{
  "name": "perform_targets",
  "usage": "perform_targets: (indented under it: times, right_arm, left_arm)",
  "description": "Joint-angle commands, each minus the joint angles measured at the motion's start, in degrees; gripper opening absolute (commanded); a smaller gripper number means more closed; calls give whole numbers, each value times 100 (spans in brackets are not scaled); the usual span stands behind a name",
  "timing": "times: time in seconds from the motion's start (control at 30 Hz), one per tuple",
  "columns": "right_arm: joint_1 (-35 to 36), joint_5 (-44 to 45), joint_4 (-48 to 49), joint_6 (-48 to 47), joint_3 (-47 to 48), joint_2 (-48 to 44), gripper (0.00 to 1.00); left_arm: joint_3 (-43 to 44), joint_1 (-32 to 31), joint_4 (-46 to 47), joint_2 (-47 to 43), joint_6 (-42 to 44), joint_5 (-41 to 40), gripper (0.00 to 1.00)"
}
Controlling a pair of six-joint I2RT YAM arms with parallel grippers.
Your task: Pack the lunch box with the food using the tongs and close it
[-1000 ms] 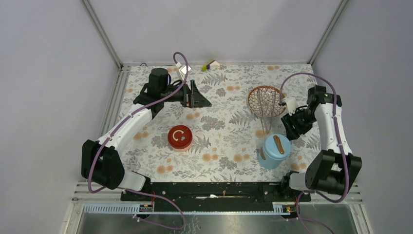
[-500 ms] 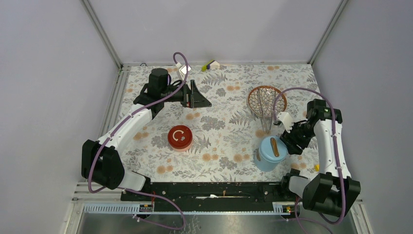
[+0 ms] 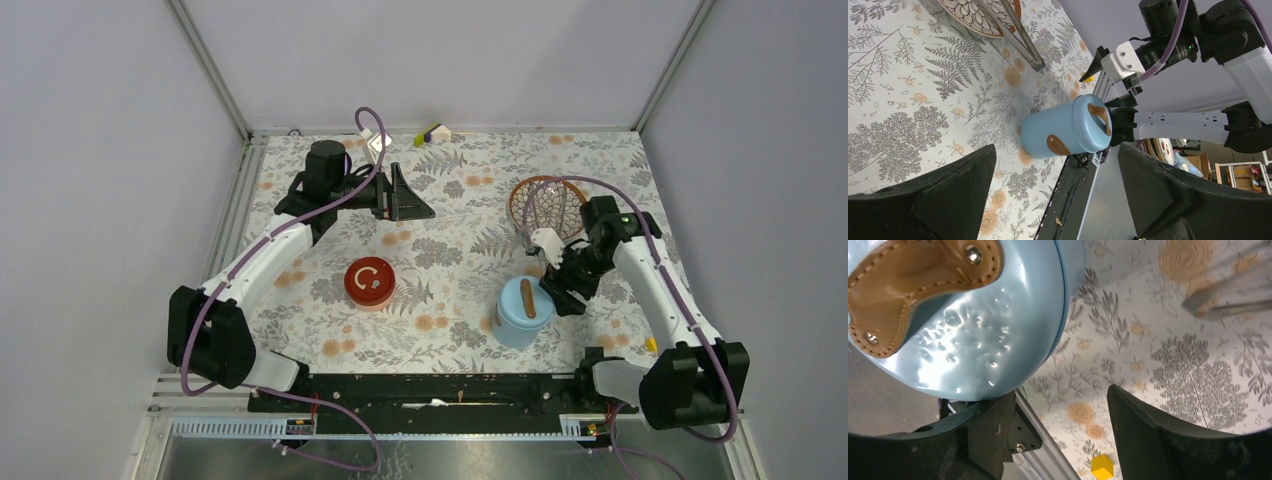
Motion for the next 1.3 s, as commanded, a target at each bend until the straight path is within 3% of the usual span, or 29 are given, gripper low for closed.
perform_targets:
  times: [0.0, 0.43, 0.83, 0.97, 1.13, 1.27]
  right_arm:
    - [680, -239, 568, 1245, 32, -94, 76]
    - [1926, -244, 1994, 3303, 331, 463, 83]
    - [2528, -596, 3019, 4300, 1133, 1658, 84]
    - [2540, -1035, 3339, 4623, 1604, 2104, 84]
    - [2565, -1089, 3066, 4295, 1986, 2314, 82]
    - [2496, -822, 2895, 3643, 1222, 1547, 83]
  left_arm:
    - [70, -19, 360, -18, -146, -99, 99]
    - [-35, 343, 195, -138, -114, -392, 99]
    - [528, 696, -1465, -25, 1477, -828, 99]
    - [434, 911, -1606, -44, 1456, -686, 99]
    - [583, 1180, -1924, -83, 1832, -527, 99]
    - [731, 1330, -2596, -193, 2689, -598, 99]
